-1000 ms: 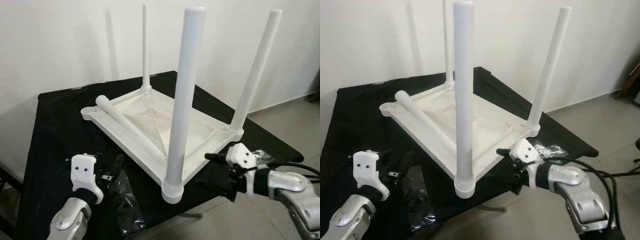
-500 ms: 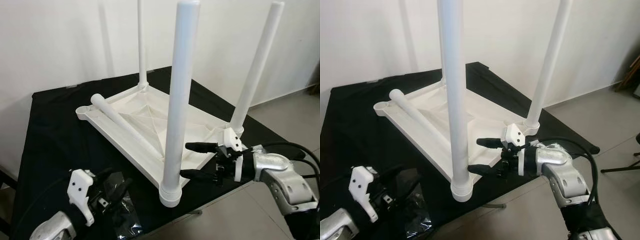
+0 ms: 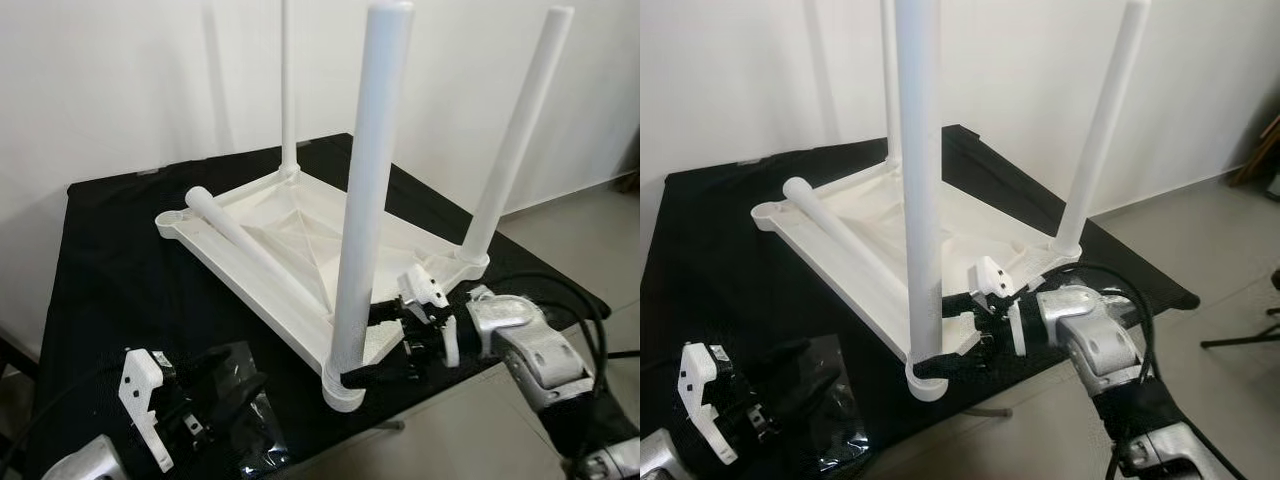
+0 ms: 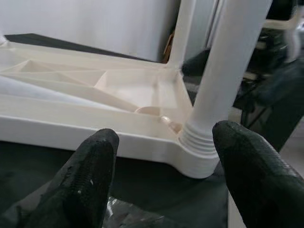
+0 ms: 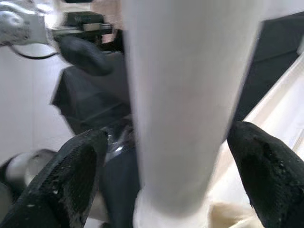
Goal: Building children table
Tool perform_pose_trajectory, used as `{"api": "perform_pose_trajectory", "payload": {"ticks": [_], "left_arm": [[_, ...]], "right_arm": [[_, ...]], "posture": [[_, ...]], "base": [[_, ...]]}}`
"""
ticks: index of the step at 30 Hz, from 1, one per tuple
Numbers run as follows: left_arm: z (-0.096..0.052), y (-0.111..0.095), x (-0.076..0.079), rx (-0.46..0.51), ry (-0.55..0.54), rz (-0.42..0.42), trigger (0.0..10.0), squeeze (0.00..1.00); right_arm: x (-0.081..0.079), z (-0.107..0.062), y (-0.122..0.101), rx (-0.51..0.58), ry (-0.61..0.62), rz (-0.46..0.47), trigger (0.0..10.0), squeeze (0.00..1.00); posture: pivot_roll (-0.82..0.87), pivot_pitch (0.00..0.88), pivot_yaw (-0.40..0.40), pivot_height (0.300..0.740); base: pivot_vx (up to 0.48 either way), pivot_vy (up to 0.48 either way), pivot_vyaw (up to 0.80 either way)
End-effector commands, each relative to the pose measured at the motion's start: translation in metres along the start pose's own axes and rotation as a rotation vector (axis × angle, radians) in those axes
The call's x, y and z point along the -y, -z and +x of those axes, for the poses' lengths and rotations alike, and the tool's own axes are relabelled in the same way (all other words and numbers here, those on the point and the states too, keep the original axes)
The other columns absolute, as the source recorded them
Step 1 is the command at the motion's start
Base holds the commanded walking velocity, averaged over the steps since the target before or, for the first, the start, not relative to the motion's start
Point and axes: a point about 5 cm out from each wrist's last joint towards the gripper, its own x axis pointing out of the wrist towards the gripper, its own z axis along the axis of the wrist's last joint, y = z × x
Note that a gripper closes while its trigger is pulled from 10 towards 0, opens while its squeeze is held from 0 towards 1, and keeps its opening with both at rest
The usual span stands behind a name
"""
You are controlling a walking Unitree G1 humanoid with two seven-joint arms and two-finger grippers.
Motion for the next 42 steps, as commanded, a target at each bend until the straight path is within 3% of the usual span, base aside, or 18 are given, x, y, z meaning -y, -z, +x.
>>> {"api": "perform_pose_trajectory", "payload": {"ticks": [1,2,14,15,16,18,19,21,23,29,30,31,32,33,34,36,39,42], "left_arm": [[-0.003,0.001,-0.002,0.000,0.000,-0.020,10.0,0.00],[-0.005,0.001,-0.001,0.004,0.019,-0.051,0.0,0.00],[-0.010,0.002,0.007,-0.007,0.076,-0.080,0.0,0.00],[-0.009,0.002,0.008,-0.006,0.087,-0.083,0.0,0.00],[-0.007,0.003,0.009,-0.005,0.097,-0.083,0.0,0.00],[-0.007,0.003,0.009,-0.005,0.097,-0.083,0.0,0.00],[-0.006,0.002,0.010,-0.004,0.107,-0.084,0.0,0.00],[0.000,0.002,0.013,0.001,0.127,-0.081,0.0,0.00],[0.015,0.001,0.022,0.027,0.168,-0.077,0.0,0.00],[0.023,-0.001,0.026,0.044,0.170,-0.062,0.0,0.00],[0.028,-0.002,0.026,0.058,0.159,-0.055,4.0,0.00],[0.035,-0.004,0.027,0.068,0.156,-0.046,10.0,0.00],[0.035,-0.004,0.027,0.068,0.156,-0.046,10.0,0.00],[0.039,-0.006,0.028,0.075,0.153,-0.041,10.0,0.00],[0.039,-0.006,0.028,0.075,0.153,-0.041,10.0,0.00],[0.045,-0.008,0.027,0.078,0.156,-0.036,10.0,0.00],[0.050,-0.009,0.026,0.080,0.150,-0.033,10.0,0.00],[0.053,-0.010,0.025,0.076,0.143,-0.023,10.0,0.00]], "right_arm": [[0.004,0.003,-0.002,-0.004,0.012,-0.028,10.0,0.00],[0.011,0.010,-0.004,0.004,0.034,-0.055,10.0,0.00],[0.031,0.018,-0.009,0.043,0.119,-0.078,10.0,0.00],[0.033,0.015,-0.011,0.055,0.119,-0.074,7.1,0.00],[0.037,0.012,-0.012,0.065,0.137,-0.075,2.3,0.00],[0.037,0.012,-0.012,0.065,0.137,-0.075,2.3,0.00],[0.042,0.007,-0.014,0.068,0.181,-0.086,0.0,0.00],[0.047,0.001,-0.015,0.063,0.247,-0.093,0.0,0.00],[0.049,-0.006,-0.010,0.060,0.394,-0.060,0.0,0.00],[0.041,0.001,-0.003,0.049,0.469,-0.031,0.0,0.00],[0.032,0.010,0.004,0.023,0.522,-0.009,0.0,0.00],[0.024,0.016,0.013,-0.019,0.796,0.044,0.0,0.00],[0.024,0.016,0.013,-0.019,0.796,0.044,0.0,0.00],[0.016,0.013,0.019,-0.048,1.019,0.081,0.0,0.00],[0.016,0.013,0.019,-0.048,1.019,0.081,0.0,0.00],[0.013,0.003,0.023,-0.077,1.237,0.091,0.0,0.00],[0.022,0.000,0.024,-0.072,1.243,0.099,0.0,0.00],[0.026,0.009,0.021,-0.063,1.193,0.122,0.0,0.00]], "posture": [[0.02,0.000,-0.018,0.740],[0.03,0.000,-0.021,0.740],[0.04,0.000,-0.025,0.740],[0.03,0.000,-0.023,0.740],[0.03,0.000,-0.023,0.740],[0.03,0.000,-0.023,0.740],[0.03,0.000,-0.024,0.740],[0.02,0.000,-0.037,0.740],[0.02,0.000,-0.046,0.740],[0.01,0.000,-0.051,0.740],[0.00,0.000,-0.050,0.740],[-0.01,0.000,-0.047,0.740],[-0.01,0.000,-0.047,0.740],[-0.01,0.000,-0.047,0.740],[-0.01,0.000,-0.047,0.740],[-0.02,0.000,-0.037,0.740],[-0.02,0.000,-0.044,0.740],[-0.01,0.000,-0.046,0.740]], "base": [[0.000,0.000,0.00],[0.000,0.000,0.00],[0.000,0.000,0.00],[0.000,0.000,0.00],[0.000,0.000,0.00],[0.000,0.000,0.00],[0.000,0.000,0.00],[0.000,0.000,0.00],[0.000,0.000,0.00],[0.000,0.000,0.00],[0.000,0.000,0.00],[0.000,0.000,0.00],[0.000,0.000,0.00],[0.000,0.000,0.00],[0.000,0.000,0.00],[0.000,0.000,0.00],[0.000,0.000,0.00],[0.000,0.000,0.00]]}}
